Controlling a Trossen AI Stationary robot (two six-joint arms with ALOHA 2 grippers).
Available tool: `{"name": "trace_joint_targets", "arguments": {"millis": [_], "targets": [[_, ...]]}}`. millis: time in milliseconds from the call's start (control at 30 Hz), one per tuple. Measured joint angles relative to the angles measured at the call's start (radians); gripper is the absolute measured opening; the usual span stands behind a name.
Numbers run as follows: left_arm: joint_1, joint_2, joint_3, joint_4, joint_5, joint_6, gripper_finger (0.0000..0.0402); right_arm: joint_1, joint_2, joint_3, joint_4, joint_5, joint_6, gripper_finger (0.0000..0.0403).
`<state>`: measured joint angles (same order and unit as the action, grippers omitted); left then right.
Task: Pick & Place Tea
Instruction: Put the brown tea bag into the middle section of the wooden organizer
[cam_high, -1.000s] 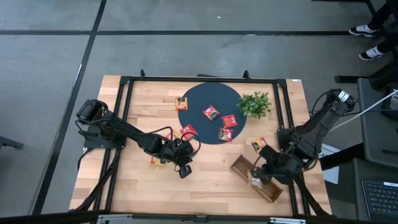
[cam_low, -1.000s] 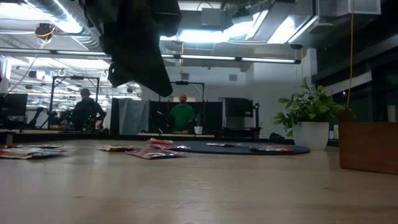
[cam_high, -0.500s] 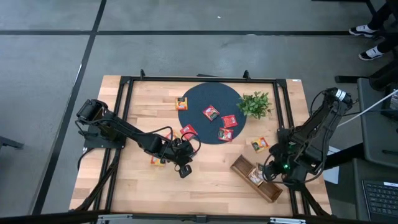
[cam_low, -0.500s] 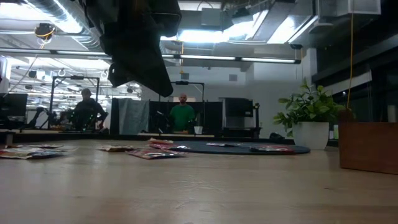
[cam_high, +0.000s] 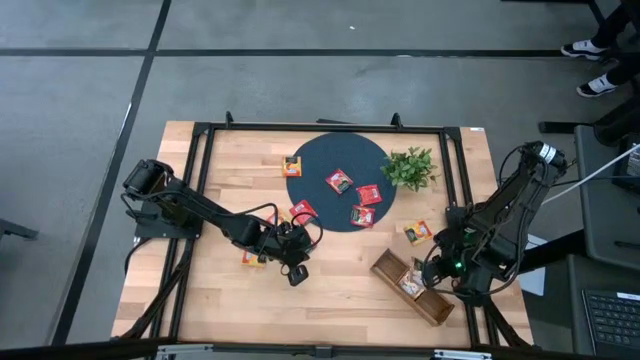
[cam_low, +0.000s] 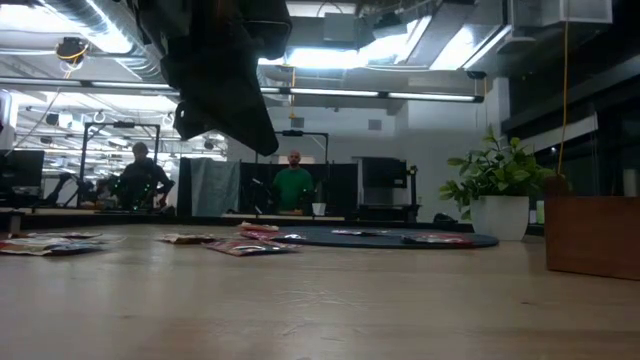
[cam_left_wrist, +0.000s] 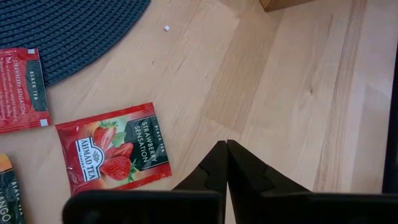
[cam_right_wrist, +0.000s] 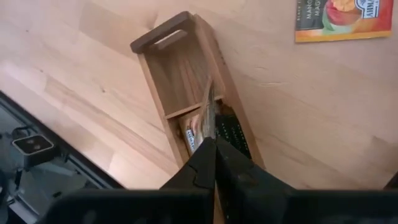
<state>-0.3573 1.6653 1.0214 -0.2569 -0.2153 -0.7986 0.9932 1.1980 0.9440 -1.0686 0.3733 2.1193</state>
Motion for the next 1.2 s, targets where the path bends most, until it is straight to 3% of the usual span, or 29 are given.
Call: {"name": "trace_joint_targets", "arguments": {"millis": [500,700,900,1200], "targets": [[0.0,0.0,0.0,0.0,0.0,0.0,0.0002,0.0,0.092,0.0,0.01,-0.01,0.066,0.0028],[0.0,0.0,0.0,0.0,0.0,0.0,0.0009,0.0,0.092,0.0,-0.004,-0.087,0.079,0.0029],[0.0,0.0,0.0,0.0,0.0,0.0,0.0005,0.0,0.092,0.0,-0.005,-0.095,0.078,0.0033],[0.0,0.0,0.0,0.0,0.0,0.0,0.0006,0.0,0.092,0.0,-0.008,-0.098,0.102,0.0097]]}}
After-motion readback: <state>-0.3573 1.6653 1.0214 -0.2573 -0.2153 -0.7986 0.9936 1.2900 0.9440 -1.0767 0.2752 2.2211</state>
